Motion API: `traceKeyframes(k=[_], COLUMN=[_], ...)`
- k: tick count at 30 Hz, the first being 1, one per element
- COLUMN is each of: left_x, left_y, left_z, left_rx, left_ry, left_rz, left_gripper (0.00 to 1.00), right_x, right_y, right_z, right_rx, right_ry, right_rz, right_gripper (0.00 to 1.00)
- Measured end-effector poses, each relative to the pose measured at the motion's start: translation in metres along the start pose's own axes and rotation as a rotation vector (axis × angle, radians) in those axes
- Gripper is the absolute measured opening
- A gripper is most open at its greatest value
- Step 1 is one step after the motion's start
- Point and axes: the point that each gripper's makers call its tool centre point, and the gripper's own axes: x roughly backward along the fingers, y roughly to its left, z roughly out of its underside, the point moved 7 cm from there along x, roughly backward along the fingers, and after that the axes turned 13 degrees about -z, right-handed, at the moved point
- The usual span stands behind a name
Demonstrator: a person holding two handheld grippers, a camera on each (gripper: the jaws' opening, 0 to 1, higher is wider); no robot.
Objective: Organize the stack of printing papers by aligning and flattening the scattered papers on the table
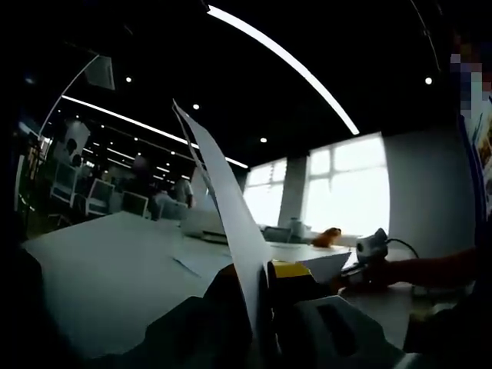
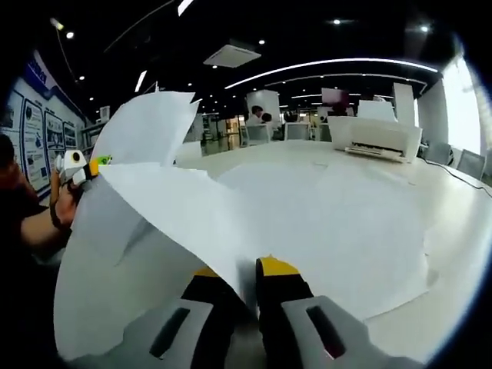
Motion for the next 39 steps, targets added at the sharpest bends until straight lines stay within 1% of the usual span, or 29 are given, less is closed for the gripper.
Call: traceKeyframes(k=[3,5,7,10,11,12,14,15,16,20,25,26,28,30,31,34,37,39], left_x=[0.000,0.000,0.000,0.000,0.000,0.000,0.000,0.000,0.000,0.000,0.000,0.000,0.000,0.000,0.000,0.000,0.000,0.000], left_y=[0.000,0.001,0.001,0.001,0.001,0.001,0.001,0.001,0.001,0.001,0.001,0.001,0.001,0.001,0.001,0.000,0.000,0.000], left_z=[0.000,0.000,0.000,0.000,0.000,0.000,-0.001,-0.001,-0.001,-0.001,-0.001,0.000,0.000,0.000,0.000,0.000,0.001,0.001], left_rx=[0.002,0.001,0.002,0.003,0.004,0.004,0.005,0.005,0.005,0.005,0.004,0.003,0.002,0.002,0.002,0.000,0.000,0.000], left_ry=[-0.001,-0.001,-0.002,-0.004,-0.005,-0.006,-0.007,-0.007,-0.007,-0.008,-0.008,-0.007,-0.006,-0.004,-0.003,-0.001,0.000,0.000], left_rz=[-0.002,-0.002,-0.002,-0.002,-0.002,-0.002,-0.001,0.000,0.000,0.000,0.000,-0.001,-0.001,-0.002,-0.003,-0.003,-0.003,-0.003], left_gripper=[0.09,0.09,0.09,0.09,0.09,0.09,0.09,0.09,0.09,0.09,0.09,0.09,0.09,0.09,0.09,0.09,0.09,0.09], right_x=[-0.001,0.000,0.001,0.004,0.006,0.008,0.013,0.016,0.018,0.025,0.030,0.032,0.036,0.040,0.042,0.046,0.048,0.050], right_y=[0.000,0.001,0.003,0.007,0.008,0.009,0.009,0.009,0.008,0.010,0.016,0.019,0.027,0.030,0.031,0.032,0.036,0.040], right_z=[0.001,0.001,0.001,-0.001,-0.004,-0.006,-0.011,-0.012,-0.013,-0.019,-0.022,-0.023,-0.027,-0.030,-0.029,-0.029,-0.030,-0.032], right_rx=[0.001,-0.013,-0.002,0.020,0.030,0.019,-0.023,-0.040,-0.048,-0.074,-0.122,-0.140,-0.181,-0.211,-0.227,-0.241,-0.251,-0.257], right_ry=[-0.007,-0.023,-0.035,-0.051,-0.075,-0.107,-0.163,-0.183,-0.192,-0.261,-0.296,-0.311,-0.332,-0.370,-0.366,-0.374,-0.391,-0.411], right_rz=[0.004,0.004,0.010,0.016,0.019,0.019,0.007,0.002,0.000,-0.026,-0.089,-0.114,-0.207,-0.270,-0.288,-0.315,-0.354,-0.395], right_gripper=[0.05,0.05,0.05,0.00,0.00,0.00,0.00,0.00,0.00,0.00,0.00,0.00,0.00,0.00,0.00,0.00,0.00,0.00])
